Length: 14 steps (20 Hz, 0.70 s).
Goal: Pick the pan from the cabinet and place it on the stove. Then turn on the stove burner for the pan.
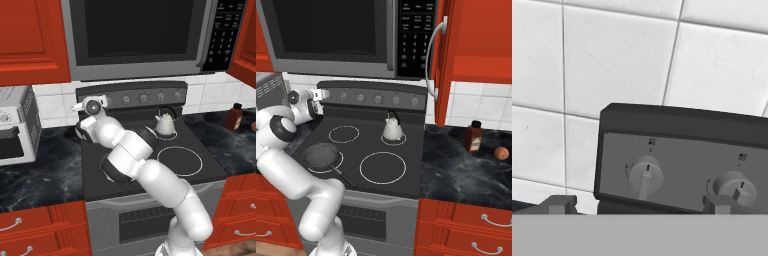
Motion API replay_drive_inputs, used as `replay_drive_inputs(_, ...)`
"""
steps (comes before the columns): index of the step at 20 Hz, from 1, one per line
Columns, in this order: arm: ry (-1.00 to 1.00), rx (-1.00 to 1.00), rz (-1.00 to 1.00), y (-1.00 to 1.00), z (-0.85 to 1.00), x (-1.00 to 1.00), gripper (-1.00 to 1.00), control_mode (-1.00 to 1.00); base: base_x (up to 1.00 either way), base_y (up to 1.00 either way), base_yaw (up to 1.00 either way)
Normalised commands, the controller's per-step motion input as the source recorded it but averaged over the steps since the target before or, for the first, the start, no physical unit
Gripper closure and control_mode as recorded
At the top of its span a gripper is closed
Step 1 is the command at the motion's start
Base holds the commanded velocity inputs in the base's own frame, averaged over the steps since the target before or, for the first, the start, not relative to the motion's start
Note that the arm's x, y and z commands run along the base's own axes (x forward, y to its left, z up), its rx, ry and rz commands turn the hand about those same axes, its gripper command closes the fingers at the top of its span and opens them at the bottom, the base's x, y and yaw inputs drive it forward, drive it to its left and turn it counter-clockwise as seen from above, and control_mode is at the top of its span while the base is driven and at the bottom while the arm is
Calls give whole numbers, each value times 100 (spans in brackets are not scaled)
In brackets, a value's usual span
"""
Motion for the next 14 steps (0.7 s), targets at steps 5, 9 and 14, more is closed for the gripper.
replay_drive_inputs(5,0,0,0,0,-5,1,-100,-100,0,0,0)
replay_drive_inputs(9,0,0,0,0,-15,0,-100,-100,0,0,0)
replay_drive_inputs(14,4,0,-1,1,-13,4,-100,-100,0,0,0)
